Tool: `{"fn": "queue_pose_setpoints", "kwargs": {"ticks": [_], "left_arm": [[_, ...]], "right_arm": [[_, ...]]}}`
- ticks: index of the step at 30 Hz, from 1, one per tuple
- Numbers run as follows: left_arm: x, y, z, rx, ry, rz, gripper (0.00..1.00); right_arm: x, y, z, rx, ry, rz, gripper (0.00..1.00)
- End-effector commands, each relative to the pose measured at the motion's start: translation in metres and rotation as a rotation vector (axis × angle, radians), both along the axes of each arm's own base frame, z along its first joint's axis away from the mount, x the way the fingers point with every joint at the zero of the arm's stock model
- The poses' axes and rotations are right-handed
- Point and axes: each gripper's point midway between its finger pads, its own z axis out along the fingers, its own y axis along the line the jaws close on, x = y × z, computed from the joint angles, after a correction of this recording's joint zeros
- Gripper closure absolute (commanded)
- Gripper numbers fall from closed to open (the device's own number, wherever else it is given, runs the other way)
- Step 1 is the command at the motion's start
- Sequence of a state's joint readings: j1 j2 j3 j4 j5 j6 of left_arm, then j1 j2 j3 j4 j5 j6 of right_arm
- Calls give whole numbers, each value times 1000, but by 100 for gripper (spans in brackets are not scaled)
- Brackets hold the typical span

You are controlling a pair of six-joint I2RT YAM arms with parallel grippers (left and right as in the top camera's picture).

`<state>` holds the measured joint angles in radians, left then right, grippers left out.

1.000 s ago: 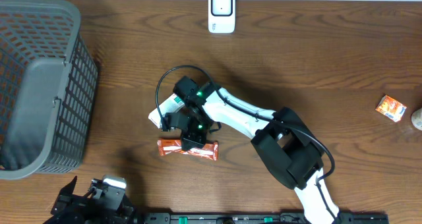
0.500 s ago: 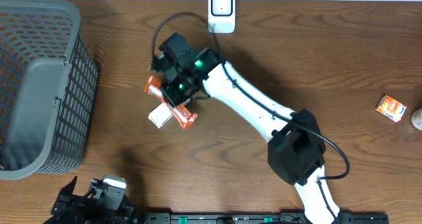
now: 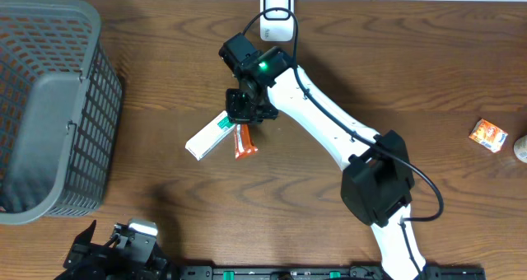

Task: Scan the item barcode
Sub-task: 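Lift the Top bar and carry it up toward the white scanner, then hold the Top bar's barcode side against the white scanner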

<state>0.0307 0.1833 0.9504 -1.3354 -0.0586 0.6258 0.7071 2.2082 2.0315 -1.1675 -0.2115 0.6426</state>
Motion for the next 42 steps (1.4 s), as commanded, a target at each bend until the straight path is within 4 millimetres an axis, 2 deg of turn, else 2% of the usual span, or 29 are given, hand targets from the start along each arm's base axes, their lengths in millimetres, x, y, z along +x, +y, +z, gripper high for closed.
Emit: {"fn": "queue_pose_setpoints", "kwargs": {"ticks": [1,5,8,12,14,17,21,37,39,42], "left_arm": [[0,0,1,5,-4,-1,2],[0,0,1,5,-4,-1,2],[0,0,1,5,-4,-1,2],[0,0,1,5,-4,-1,2],[0,0,1,5,-4,-1,2],[0,0,1,5,-4,-1,2],[0,0,1,4,-4,-1,2],[0,0,1,5,-4,-1,2],[0,0,1,5,-4,-1,2],[0,0,1,5,-4,-1,2]], "right_arm": [[3,-9,57,31,-128,9,99],[-3,-22,92,87,-150,16,99],[-8,-24,127,197,-184,73,99],[-27,-21,167,350,-209,210,99],[-38,-25,175,379,-179,218,99],[-49,-35,179,385,-133,208,99],[-53,-39,183,382,-128,202,99],[-44,-46,179,327,-188,212,99],[-32,-53,177,269,-249,203,98],[11,-84,172,43,-440,117,98]]}}
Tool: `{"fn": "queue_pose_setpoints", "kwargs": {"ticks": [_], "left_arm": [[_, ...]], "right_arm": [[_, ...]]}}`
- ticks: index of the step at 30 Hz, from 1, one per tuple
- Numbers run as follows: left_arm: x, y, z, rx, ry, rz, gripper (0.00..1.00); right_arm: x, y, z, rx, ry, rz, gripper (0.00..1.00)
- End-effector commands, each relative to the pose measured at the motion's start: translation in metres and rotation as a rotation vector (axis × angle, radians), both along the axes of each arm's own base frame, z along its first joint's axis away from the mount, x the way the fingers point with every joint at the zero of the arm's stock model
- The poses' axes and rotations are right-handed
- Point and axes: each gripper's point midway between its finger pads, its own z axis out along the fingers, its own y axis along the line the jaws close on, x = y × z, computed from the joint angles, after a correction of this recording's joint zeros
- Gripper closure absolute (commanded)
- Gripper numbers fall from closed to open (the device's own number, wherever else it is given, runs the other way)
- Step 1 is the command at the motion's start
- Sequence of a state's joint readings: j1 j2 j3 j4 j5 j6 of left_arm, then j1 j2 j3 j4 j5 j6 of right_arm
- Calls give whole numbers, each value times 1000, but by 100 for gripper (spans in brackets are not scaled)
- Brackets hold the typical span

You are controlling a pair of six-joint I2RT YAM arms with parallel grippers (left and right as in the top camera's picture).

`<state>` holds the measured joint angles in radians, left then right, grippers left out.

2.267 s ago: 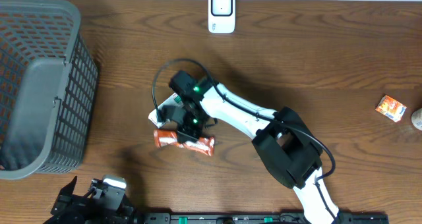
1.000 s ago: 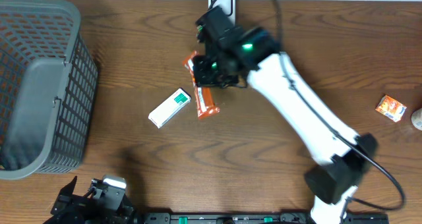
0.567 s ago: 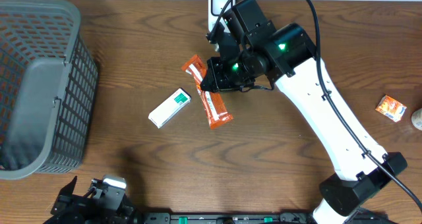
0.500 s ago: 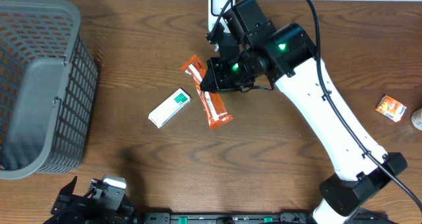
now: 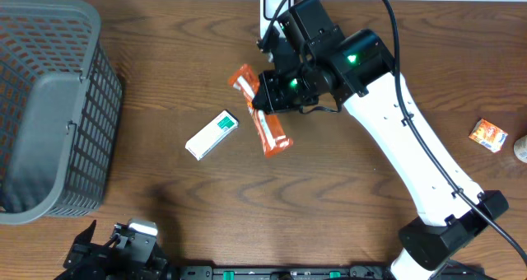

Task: Scan the item barcode
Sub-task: 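Hold the Top bar's barcode side against the white scanner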

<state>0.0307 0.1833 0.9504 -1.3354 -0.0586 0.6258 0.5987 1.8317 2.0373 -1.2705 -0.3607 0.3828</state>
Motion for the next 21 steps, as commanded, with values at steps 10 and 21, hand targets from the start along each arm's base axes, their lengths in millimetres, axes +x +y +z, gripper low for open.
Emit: {"fn": "queue_pose_setpoints", "kwargs": {"ticks": [10,21], "left_arm": [[0,0,1,5,-4,-1,2],[0,0,1,5,-4,-1,2]], "right_arm": [[167,-62,-7,-580,-766,-169,99],[243,-32,-35,-770,-1060,-5,99]]}}
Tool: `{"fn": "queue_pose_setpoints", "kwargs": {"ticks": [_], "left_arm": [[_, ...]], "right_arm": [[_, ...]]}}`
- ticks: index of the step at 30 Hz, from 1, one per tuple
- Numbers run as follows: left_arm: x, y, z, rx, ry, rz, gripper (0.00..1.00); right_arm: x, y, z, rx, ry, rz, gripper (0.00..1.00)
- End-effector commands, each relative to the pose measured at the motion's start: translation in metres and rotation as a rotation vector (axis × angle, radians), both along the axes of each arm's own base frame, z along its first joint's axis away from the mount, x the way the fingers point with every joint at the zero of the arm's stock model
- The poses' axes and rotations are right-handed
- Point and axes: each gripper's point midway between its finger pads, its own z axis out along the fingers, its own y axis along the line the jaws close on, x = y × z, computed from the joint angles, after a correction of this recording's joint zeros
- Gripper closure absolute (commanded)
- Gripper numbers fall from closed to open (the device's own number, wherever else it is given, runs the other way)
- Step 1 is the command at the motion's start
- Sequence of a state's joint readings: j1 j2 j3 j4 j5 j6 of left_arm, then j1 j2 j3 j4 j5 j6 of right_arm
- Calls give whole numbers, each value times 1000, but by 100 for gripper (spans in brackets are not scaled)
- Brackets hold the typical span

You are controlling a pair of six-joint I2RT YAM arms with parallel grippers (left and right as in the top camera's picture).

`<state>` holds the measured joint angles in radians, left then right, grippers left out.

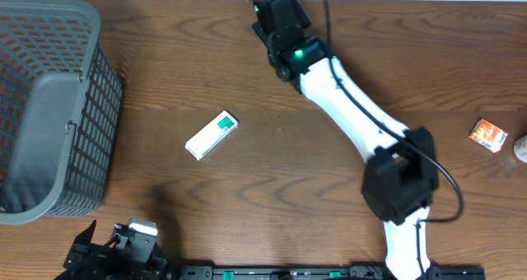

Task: Scan the item barcode
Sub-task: 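Hold the Top bar's barcode side against the white scanner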

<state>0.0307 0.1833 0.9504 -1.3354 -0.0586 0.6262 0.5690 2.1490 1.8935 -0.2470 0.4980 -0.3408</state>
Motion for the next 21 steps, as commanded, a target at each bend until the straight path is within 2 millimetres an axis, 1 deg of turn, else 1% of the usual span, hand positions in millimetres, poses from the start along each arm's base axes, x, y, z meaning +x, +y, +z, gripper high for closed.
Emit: {"fn": "queue_pose_setpoints", "kwargs": {"ticks": [1,3,5,7,9,11,13,15,19,21], "left_arm": [[0,0,1,4,-4,-1,2],[0,0,1,4,-4,-1,2],[0,0,1,4,-4,-1,2],[0,0,1,4,-4,-1,2],[0,0,1,4,-4,-1,2],[0,0,1,4,-4,-1,2],[0,0,1,4,-4,-1,2],[0,0,1,4,-4,-1,2],[0,0,1,4,-4,-1,2],[0,0,1,4,-4,-1,2]], "right_arm": [[2,5,12,-102,-34,74,99],[0,19,11,-67,-27,147,99],[7,25,17,-30,-68,167,99],[19,29,25,-1,-133,196,99],[29,36,28,-27,-197,262,99],[42,39,26,-65,-275,283,99],[52,42,19,-114,-336,294,99],[61,47,4,-191,-378,312,99],[79,59,-34,-435,-445,362,99],[85,62,-44,-488,-472,374,99]]}}
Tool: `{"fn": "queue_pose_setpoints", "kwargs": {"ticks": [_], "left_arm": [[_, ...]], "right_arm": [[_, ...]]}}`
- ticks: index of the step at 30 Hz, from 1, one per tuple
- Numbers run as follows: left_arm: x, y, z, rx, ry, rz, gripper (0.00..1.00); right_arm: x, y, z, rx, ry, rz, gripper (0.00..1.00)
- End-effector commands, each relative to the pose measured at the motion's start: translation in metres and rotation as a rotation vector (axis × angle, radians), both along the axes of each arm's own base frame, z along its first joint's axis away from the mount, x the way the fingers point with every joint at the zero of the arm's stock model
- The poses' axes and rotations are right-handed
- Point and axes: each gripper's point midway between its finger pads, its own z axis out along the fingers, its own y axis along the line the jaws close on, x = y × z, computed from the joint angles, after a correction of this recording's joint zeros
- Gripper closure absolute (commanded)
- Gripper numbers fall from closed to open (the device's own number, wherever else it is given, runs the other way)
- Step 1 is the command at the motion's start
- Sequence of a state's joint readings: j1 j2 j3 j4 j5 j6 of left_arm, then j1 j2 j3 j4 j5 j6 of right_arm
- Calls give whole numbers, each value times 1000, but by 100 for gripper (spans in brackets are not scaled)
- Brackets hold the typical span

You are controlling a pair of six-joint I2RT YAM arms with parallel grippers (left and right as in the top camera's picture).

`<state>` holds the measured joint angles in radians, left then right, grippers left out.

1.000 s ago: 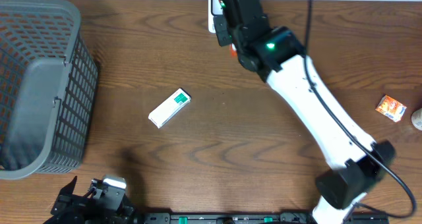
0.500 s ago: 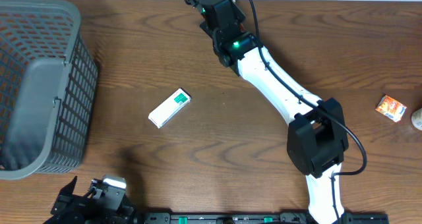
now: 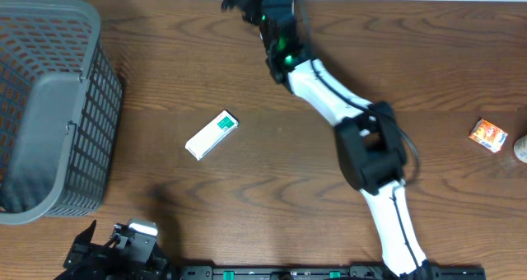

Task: Scan the item barcode
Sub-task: 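Hold the Top bar's barcode side against the white scanner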

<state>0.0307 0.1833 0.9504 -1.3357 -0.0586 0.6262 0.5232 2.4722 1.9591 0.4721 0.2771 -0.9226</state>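
Note:
My right arm [image 3: 329, 99] reaches from the near edge to the far edge of the table. Its wrist and gripper are blurred at the top border of the overhead view, so the jaws cannot be read. No orange packet shows in this frame, and it may be hidden under the wrist. No white scanner shows at the far edge either, as the arm covers that spot. A white and green box [image 3: 212, 134] lies flat on the table left of the arm. The left arm [image 3: 115, 249] sits folded at the near left edge.
A grey mesh basket [image 3: 49, 107] fills the left side. A small orange carton [image 3: 488, 135] lies at the far right, with a pale round object [image 3: 521, 148] cut by the right edge.
The right wrist has shifted slightly left along the far edge and is now blurred, and the elbow has swung nearer the table's middle. The white and green box is unmoved.
The right gripper was down on an orange packet beside the white and green box. It then held the packet lifted in front of the white scanner at the far edge. After that the wrist covered the scanner, with the packet out of sight, and it stays so now.

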Motion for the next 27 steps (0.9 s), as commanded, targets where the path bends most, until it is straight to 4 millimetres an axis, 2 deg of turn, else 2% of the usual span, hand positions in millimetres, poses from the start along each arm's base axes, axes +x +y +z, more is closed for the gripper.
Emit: {"fn": "queue_pose_setpoints", "kwargs": {"ticks": [1,9,14,16,22,27], "left_arm": [[0,0,1,4,-4,-1,2],[0,0,1,4,-4,-1,2],[0,0,1,4,-4,-1,2],[0,0,1,4,-4,-1,2],[0,0,1,4,-4,-1,2],[0,0,1,4,-4,-1,2]], "right_arm": [[12,8,-20,-204,-85,17,99],[26,0,-33,-395,-163,-14,99],[26,6,-25,-430,-280,34,99],[26,8,-28,-443,-311,48,99],[29,6,-69,-492,-273,62,99],[29,7,-81,-482,-269,72,99]]}}
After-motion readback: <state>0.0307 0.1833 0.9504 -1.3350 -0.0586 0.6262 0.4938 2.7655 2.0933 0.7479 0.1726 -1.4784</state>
